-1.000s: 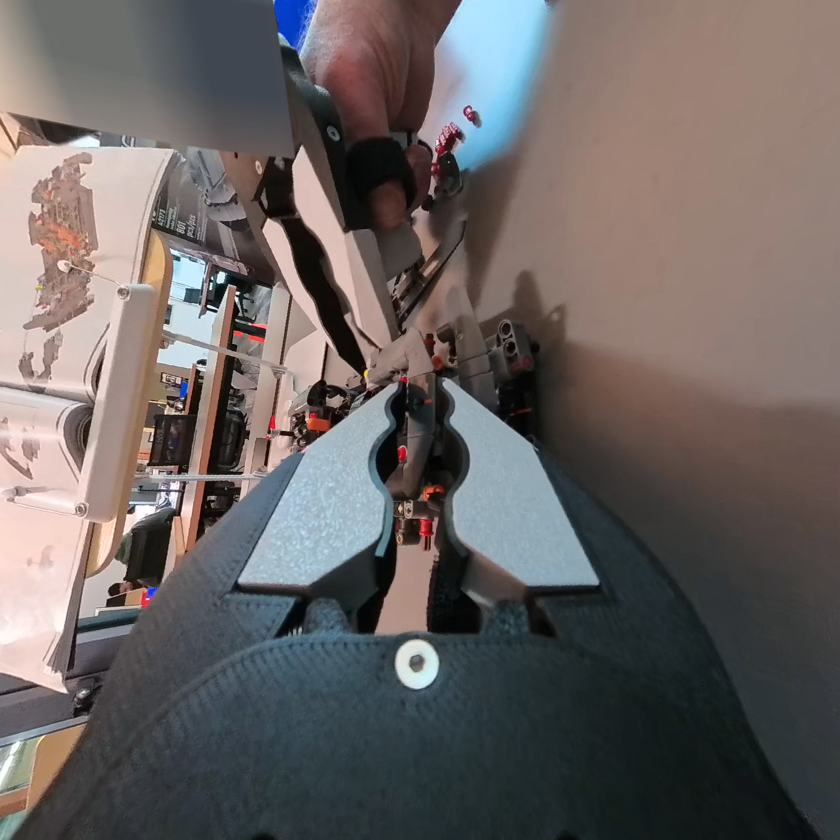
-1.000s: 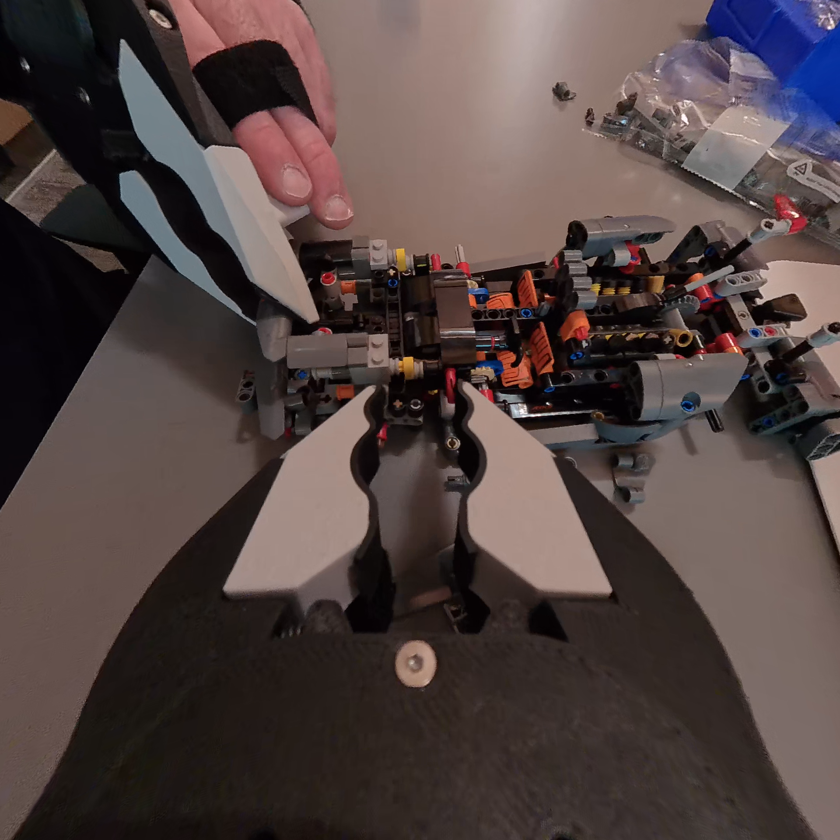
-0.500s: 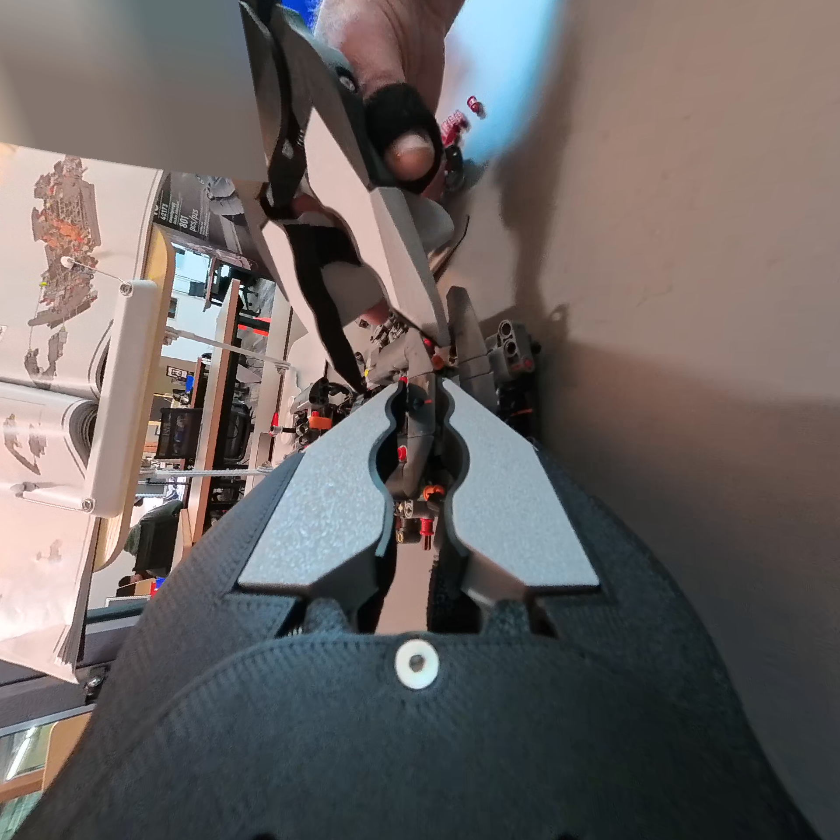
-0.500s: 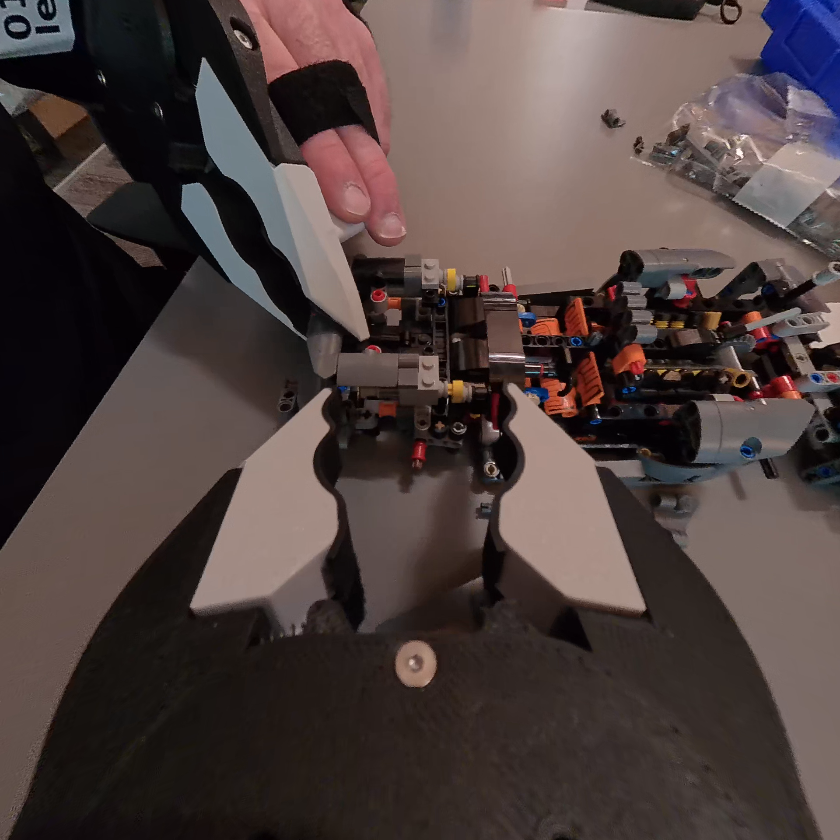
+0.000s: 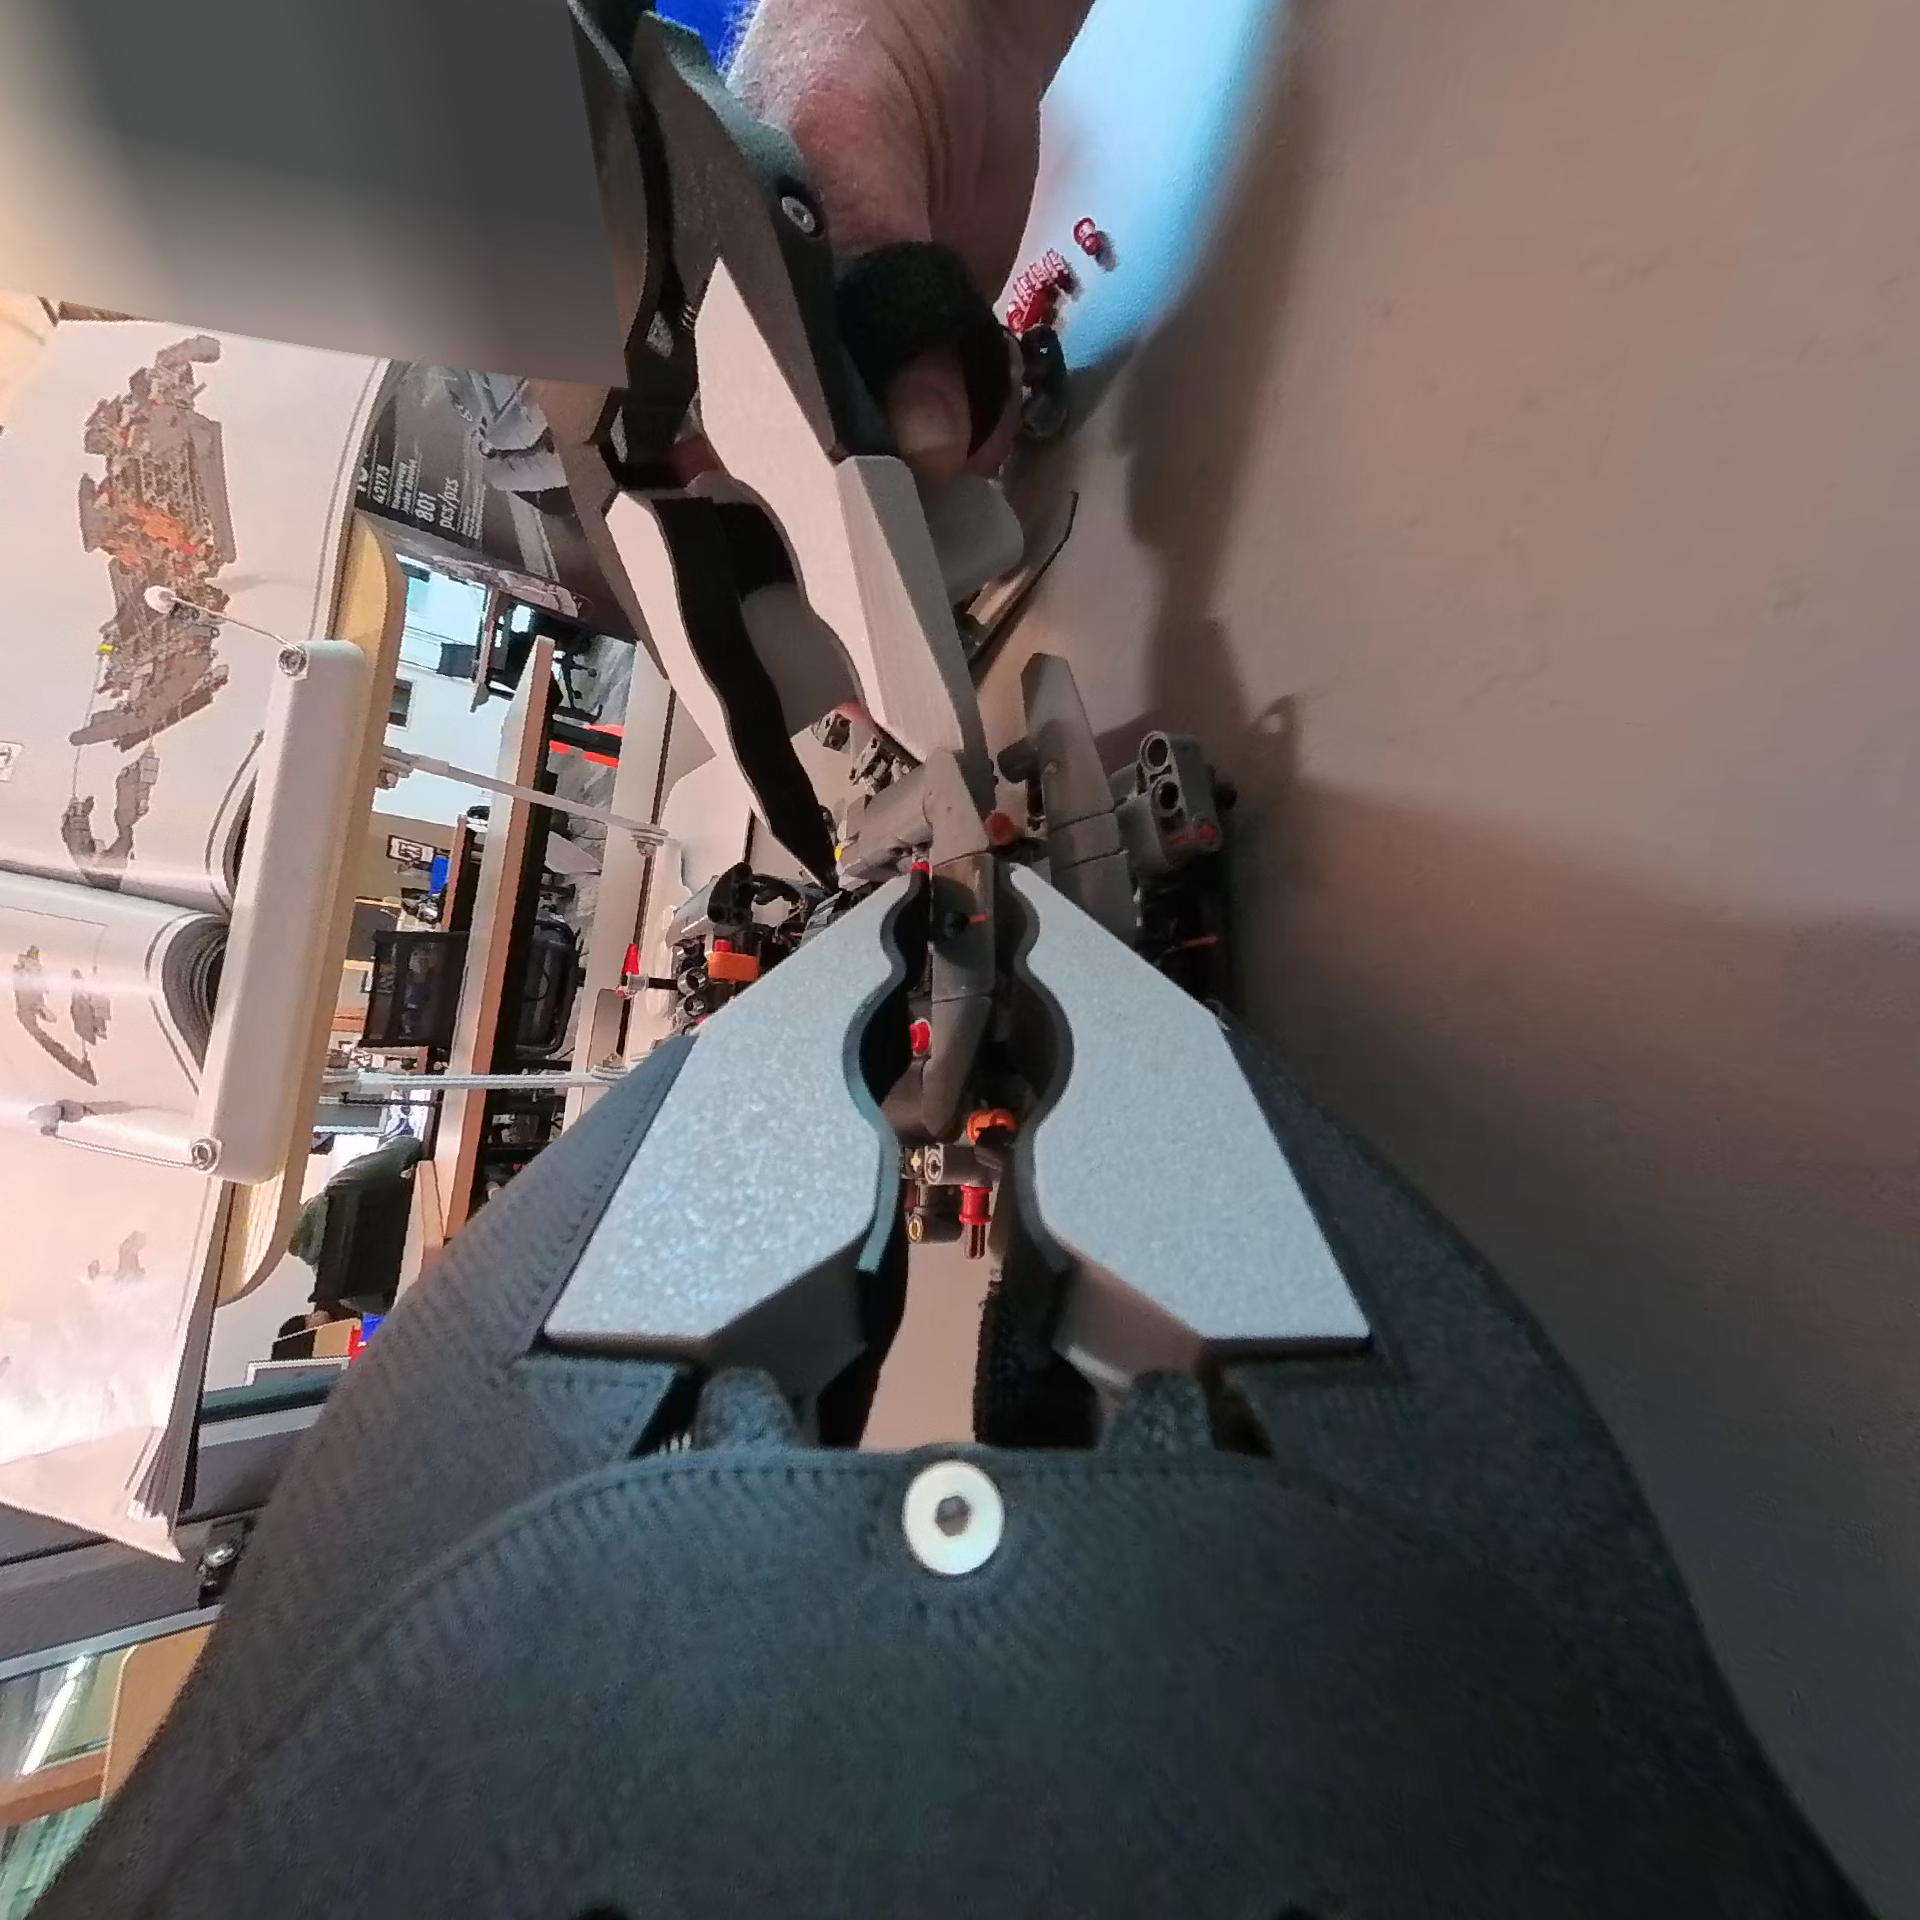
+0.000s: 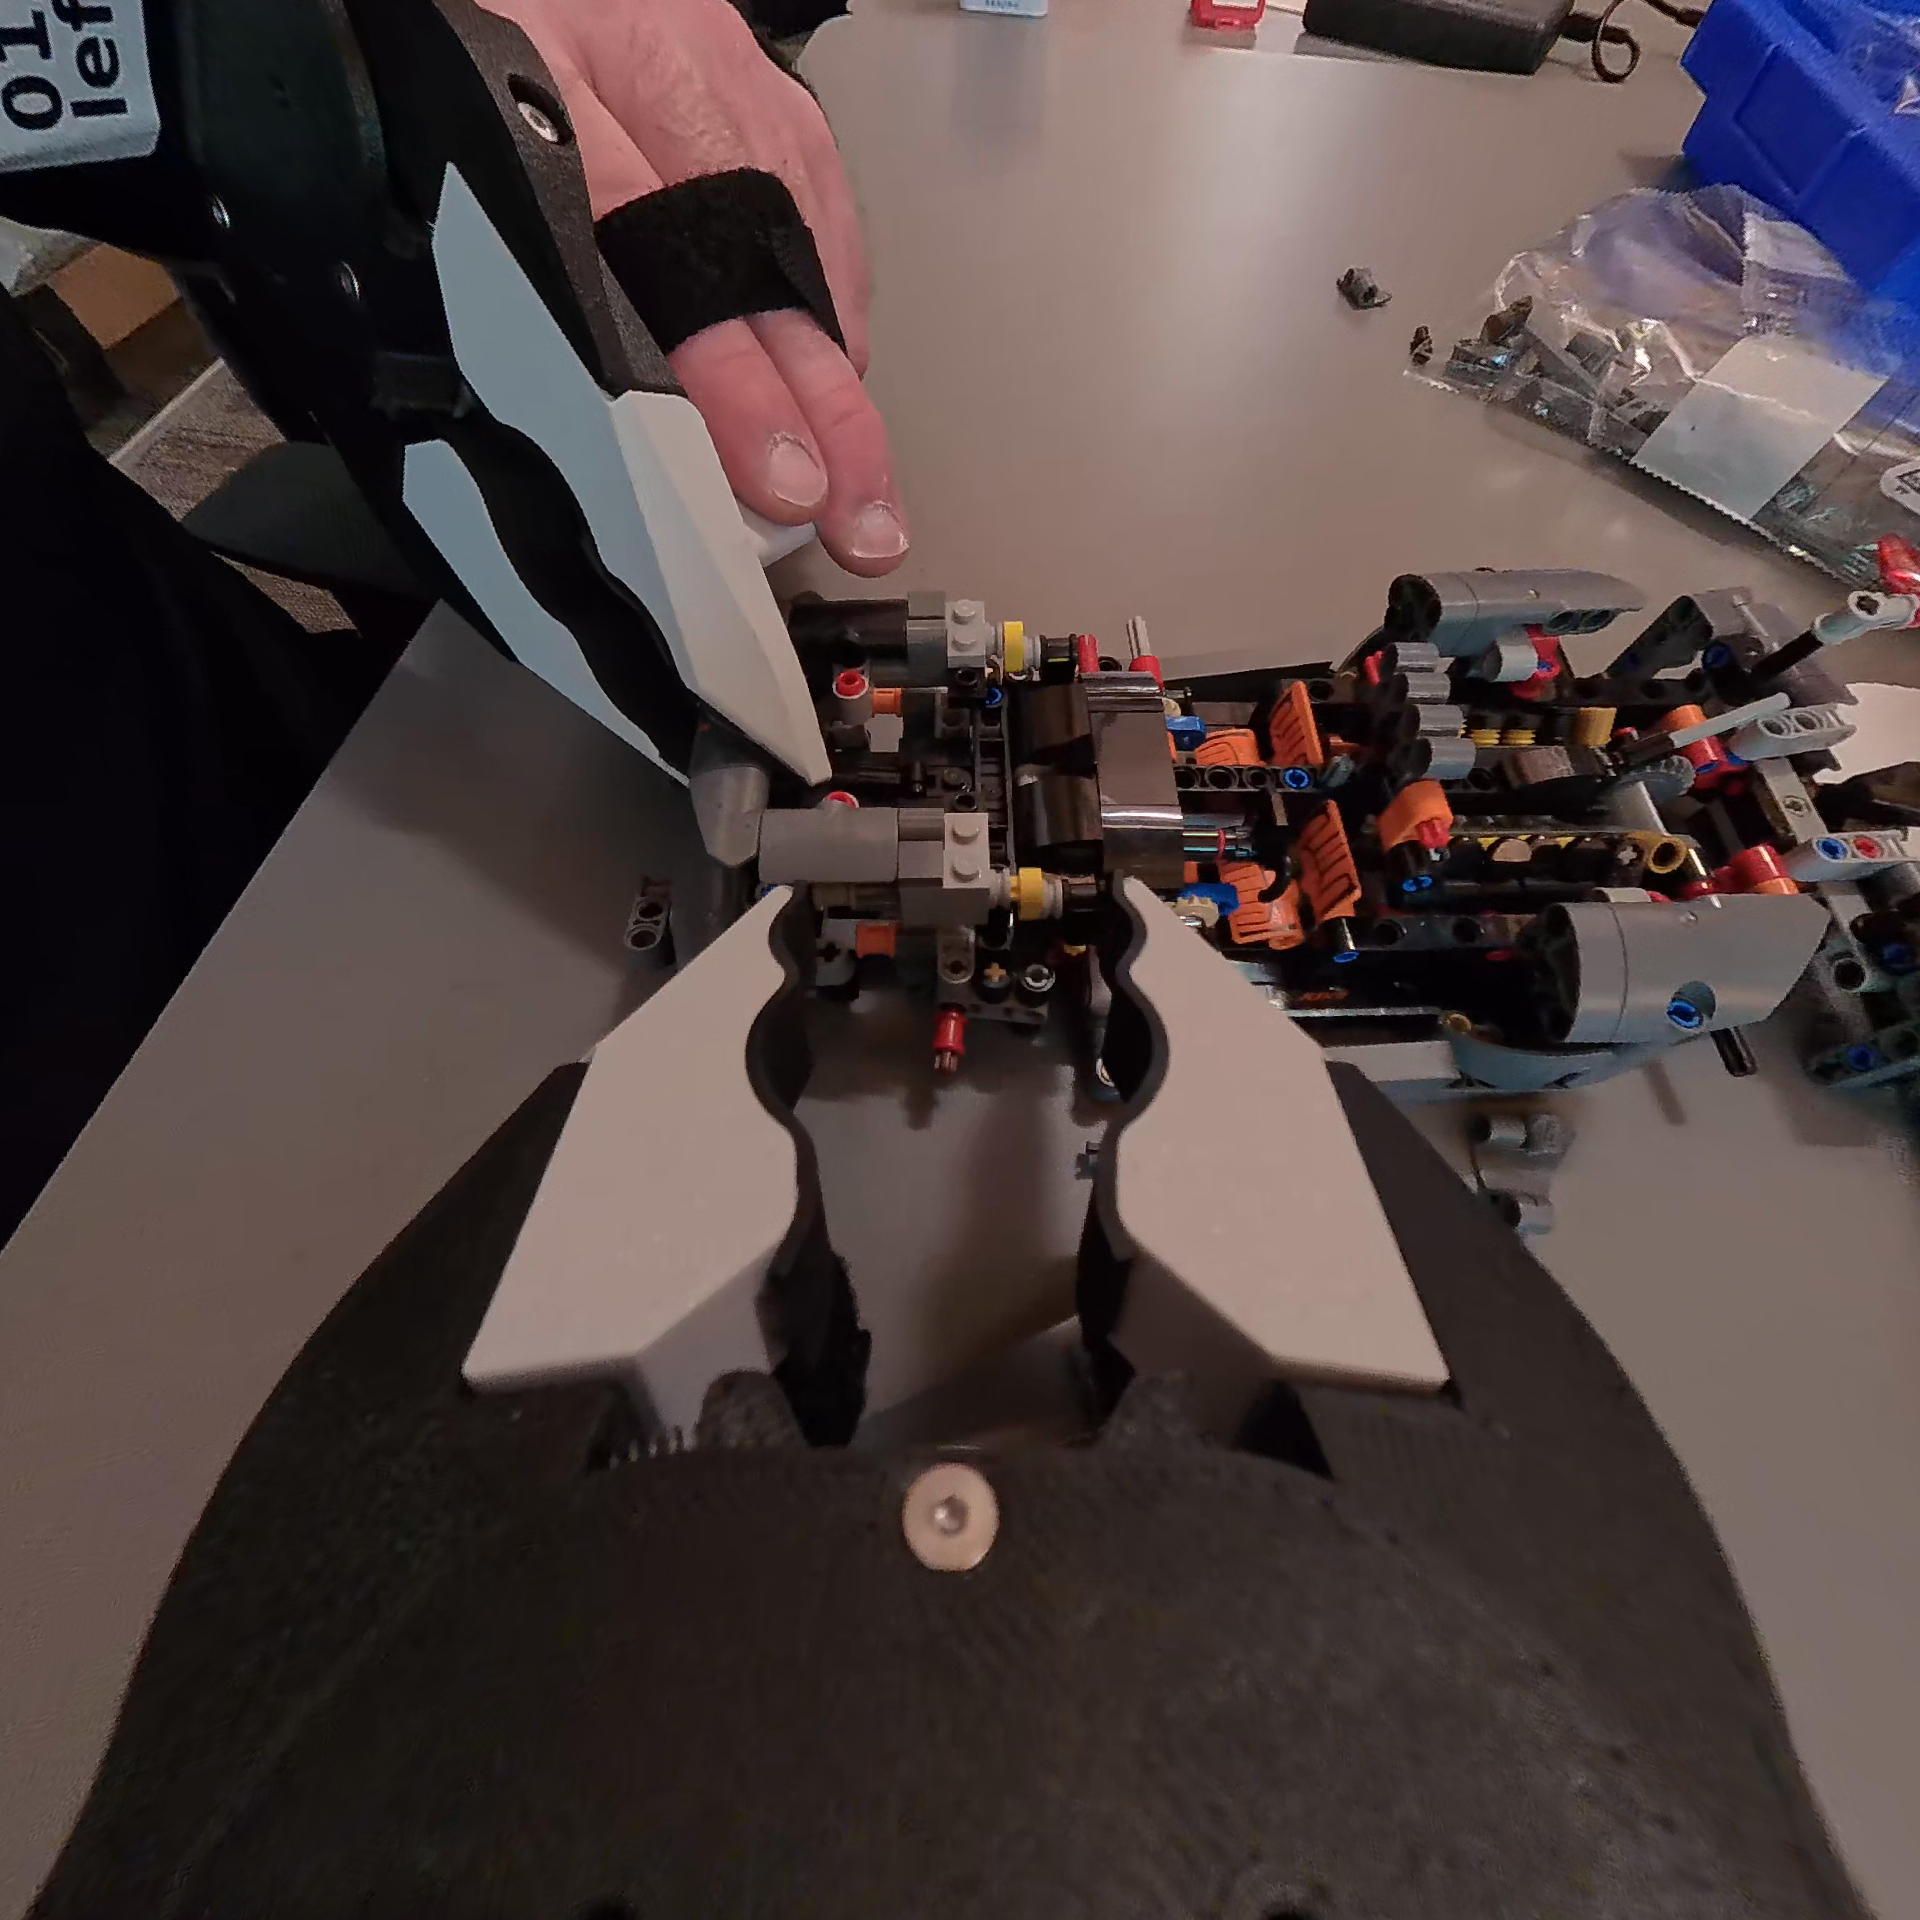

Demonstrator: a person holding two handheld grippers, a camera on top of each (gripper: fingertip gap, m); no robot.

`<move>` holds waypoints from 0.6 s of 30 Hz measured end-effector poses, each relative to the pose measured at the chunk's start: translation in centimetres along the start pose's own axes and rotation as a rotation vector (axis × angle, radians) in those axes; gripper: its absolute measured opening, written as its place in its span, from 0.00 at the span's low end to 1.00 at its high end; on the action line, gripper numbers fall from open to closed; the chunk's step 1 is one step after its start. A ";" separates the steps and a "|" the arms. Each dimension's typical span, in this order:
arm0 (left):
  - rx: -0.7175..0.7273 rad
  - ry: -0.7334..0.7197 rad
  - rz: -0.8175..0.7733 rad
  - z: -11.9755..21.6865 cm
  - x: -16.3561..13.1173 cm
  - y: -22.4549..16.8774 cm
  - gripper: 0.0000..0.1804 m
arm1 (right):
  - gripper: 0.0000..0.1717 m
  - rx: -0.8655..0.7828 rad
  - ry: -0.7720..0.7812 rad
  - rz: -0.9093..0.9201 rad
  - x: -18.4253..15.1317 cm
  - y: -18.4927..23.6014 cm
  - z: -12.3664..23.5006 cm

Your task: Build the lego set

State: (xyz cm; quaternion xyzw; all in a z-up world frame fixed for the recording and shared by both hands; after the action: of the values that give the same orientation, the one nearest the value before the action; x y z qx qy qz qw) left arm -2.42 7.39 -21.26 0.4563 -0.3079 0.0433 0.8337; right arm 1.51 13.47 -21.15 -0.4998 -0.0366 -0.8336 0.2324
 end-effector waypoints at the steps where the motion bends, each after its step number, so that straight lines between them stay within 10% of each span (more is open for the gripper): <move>1: 0.001 0.001 0.000 0.0 0.0 0.0 0.06 | 0.30 0.000 0.000 -0.004 0.0 0.0 0.0; 18: 0.009 0.002 -0.034 0.0 -0.3 0.0 0.05 | 0.31 0.012 0.001 -0.045 -0.3 -0.1 0.0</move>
State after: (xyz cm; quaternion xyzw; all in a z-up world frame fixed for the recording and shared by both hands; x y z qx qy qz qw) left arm -2.65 7.45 -21.45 0.4651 -0.2992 0.0311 0.8326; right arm 1.61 13.65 -21.39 -0.4971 -0.0528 -0.8386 0.2165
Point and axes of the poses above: each gripper's, where its closed fingertips meet, z back along the fingers, x out of its top, y = z × x across the jaws, the point moved 3 cm from there along z, back along the fingers, and after that the axes turned 10 degrees about z, right-handed, at the moved point
